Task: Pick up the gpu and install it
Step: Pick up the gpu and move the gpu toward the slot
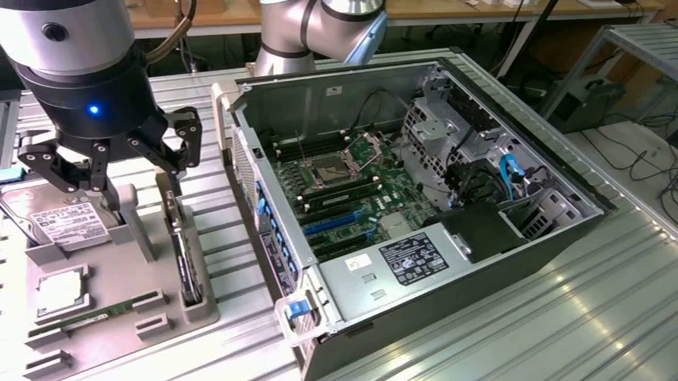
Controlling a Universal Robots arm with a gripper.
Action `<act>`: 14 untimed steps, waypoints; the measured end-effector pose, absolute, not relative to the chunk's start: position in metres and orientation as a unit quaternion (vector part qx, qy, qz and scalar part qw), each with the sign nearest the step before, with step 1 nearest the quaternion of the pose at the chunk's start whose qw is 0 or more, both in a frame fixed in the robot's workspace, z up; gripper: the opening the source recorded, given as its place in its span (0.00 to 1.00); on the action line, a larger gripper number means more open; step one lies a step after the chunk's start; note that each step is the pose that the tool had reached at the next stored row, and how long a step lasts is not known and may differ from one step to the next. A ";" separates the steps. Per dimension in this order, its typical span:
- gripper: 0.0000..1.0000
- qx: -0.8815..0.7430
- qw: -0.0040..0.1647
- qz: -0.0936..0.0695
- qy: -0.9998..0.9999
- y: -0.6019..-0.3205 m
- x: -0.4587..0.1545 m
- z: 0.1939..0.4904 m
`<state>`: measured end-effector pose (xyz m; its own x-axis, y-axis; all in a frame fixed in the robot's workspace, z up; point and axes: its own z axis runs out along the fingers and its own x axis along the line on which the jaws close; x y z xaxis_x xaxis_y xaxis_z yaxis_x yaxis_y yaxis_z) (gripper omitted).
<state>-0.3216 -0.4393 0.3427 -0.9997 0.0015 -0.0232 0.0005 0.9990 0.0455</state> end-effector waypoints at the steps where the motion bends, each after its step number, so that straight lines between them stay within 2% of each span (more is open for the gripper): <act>1: 0.66 0.000 0.012 0.023 1.000 -0.439 -0.322 0.342; 14: 0.66 0.001 0.012 0.023 1.000 -0.439 -0.322 0.334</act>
<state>-0.3216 -0.4394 0.3337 -0.9997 0.0016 -0.0231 0.0005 0.9989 0.0468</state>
